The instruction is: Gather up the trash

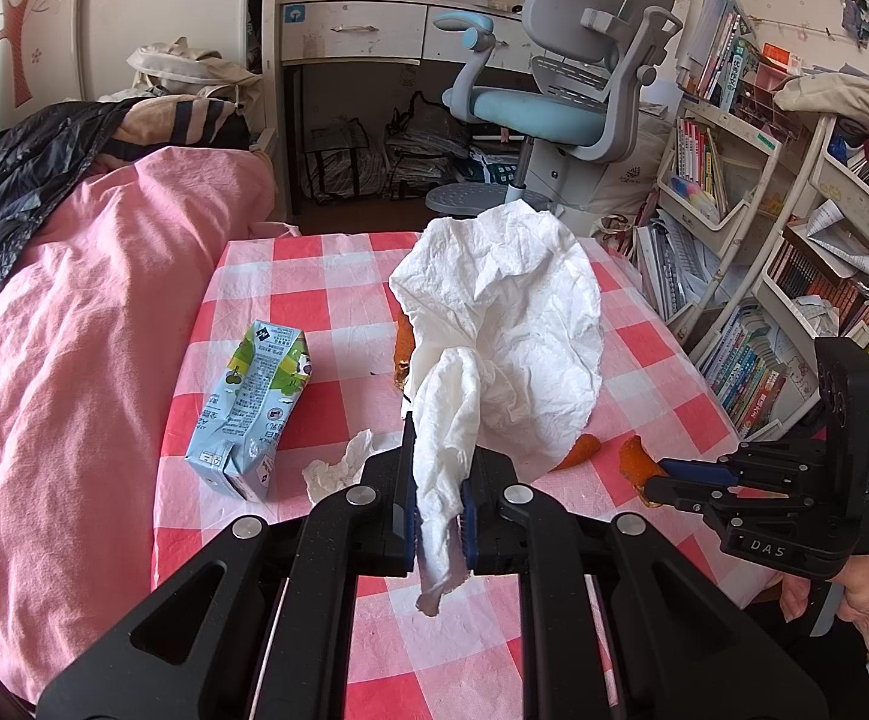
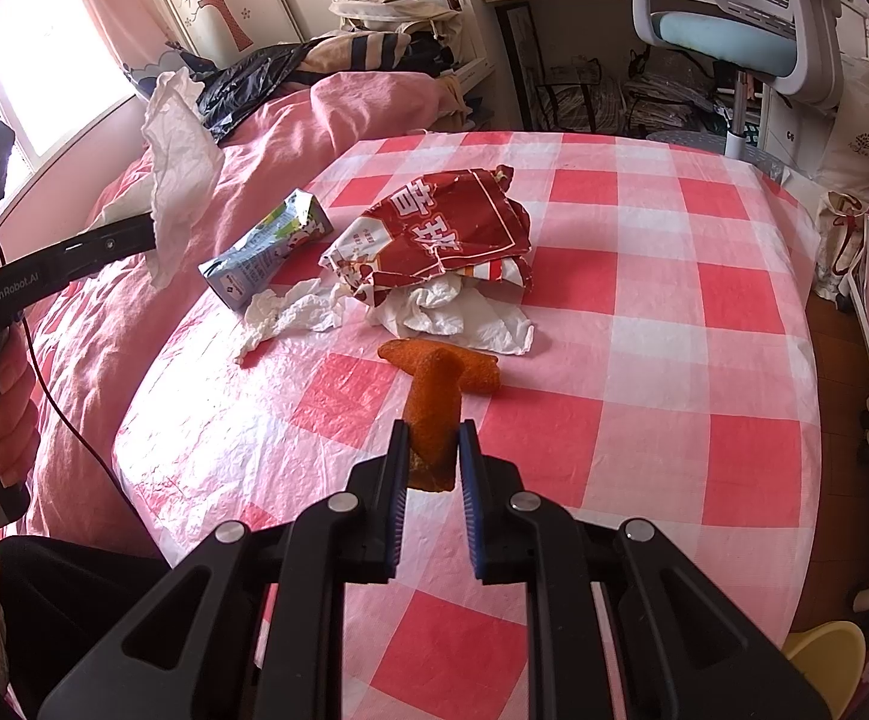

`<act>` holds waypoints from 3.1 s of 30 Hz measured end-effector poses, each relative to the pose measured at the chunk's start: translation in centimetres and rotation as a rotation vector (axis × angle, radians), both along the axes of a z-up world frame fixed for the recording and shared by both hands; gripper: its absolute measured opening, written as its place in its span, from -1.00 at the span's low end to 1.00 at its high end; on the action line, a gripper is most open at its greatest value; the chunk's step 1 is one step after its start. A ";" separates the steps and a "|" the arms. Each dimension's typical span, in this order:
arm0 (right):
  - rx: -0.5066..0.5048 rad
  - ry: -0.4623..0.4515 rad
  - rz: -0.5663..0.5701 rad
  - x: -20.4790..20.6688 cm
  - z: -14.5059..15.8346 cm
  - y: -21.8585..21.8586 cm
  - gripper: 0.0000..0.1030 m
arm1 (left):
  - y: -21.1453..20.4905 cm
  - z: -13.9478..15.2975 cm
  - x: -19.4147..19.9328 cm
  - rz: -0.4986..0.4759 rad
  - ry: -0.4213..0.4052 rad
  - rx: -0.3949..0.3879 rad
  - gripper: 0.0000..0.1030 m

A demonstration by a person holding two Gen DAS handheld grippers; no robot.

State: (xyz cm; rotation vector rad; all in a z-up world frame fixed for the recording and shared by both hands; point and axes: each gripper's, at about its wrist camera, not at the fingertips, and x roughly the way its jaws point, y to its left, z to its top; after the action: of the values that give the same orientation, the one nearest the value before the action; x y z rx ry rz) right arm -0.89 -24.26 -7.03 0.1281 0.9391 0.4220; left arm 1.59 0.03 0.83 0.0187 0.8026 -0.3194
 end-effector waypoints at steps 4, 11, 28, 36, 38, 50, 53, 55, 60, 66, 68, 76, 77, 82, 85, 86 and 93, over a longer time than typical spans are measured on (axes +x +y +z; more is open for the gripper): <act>0.000 0.000 0.000 0.0 0.0 0.0 -0.66 | 0.0 0.0 0.0 0.000 -0.001 0.000 -0.80; 0.000 0.000 0.000 0.0 0.0 0.0 -0.67 | 0.0 0.0 0.0 0.000 -0.001 0.000 -0.80; -0.001 0.000 0.001 0.0 -0.1 0.1 -0.67 | 0.1 0.0 0.0 0.001 -0.001 -0.001 -0.80; 0.000 0.000 0.001 0.1 0.0 0.1 -0.67 | 0.1 0.0 0.0 0.001 -0.002 -0.002 -0.80; -0.001 -0.001 0.002 0.1 0.0 0.1 -0.66 | 0.1 0.0 0.0 0.001 -0.002 -0.002 -0.80; -0.002 -0.001 0.004 0.0 -0.1 0.2 -0.67 | 0.2 0.0 0.1 0.001 -0.002 -0.003 -0.80; -0.001 -0.002 0.004 0.0 0.0 0.2 -0.67 | 0.2 0.0 0.1 0.001 -0.003 -0.003 -0.80; -0.001 -0.001 0.004 0.0 -0.1 0.2 -0.67 | 0.2 0.0 0.1 0.001 -0.003 -0.004 -0.80; 0.000 -0.002 0.004 0.1 0.0 0.2 -0.66 | 0.2 0.0 0.1 0.001 -0.003 -0.005 -0.80; 0.050 -0.014 -0.033 -0.6 0.7 -0.2 -0.67 | 0.7 0.2 0.3 0.005 -0.004 -0.025 -0.80; 0.080 -0.030 -0.056 -1.0 1.4 -0.8 -0.67 | 1.2 0.3 0.4 0.013 -0.001 -0.038 -0.80; 0.174 -0.116 -0.116 -4.4 4.9 -4.7 -0.67 | 1.1 0.1 -0.5 -0.020 0.006 -0.109 -0.80; 0.172 -0.122 -0.126 -5.3 5.0 -5.6 -0.67 | 0.8 0.1 -0.8 -0.036 0.003 -0.108 -0.80; 0.165 -0.166 -0.215 -9.4 5.9 -11.7 -0.67 | -4.5 -0.3 -2.0 -0.150 0.031 -0.104 -0.80; 0.107 -0.151 -0.289 -11.9 4.8 -16.1 -0.66 | -10.2 -0.5 -3.4 -0.254 0.049 -0.103 -0.80; 0.096 -0.136 -0.316 -12.9 4.1 -17.7 -0.66 | -12.7 -0.6 -3.9 -0.296 0.058 -0.101 -0.80; 0.038 0.041 -0.491 -17.9 -5.7 -26.4 -0.66 | -31.7 -3.5 -7.7 -0.612 0.123 0.037 -0.80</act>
State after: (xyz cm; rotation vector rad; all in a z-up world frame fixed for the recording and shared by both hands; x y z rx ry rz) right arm -18.75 -50.66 -12.71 0.3930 0.9048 -0.0174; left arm -6.09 -31.70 -2.67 0.2853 0.9138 -0.8907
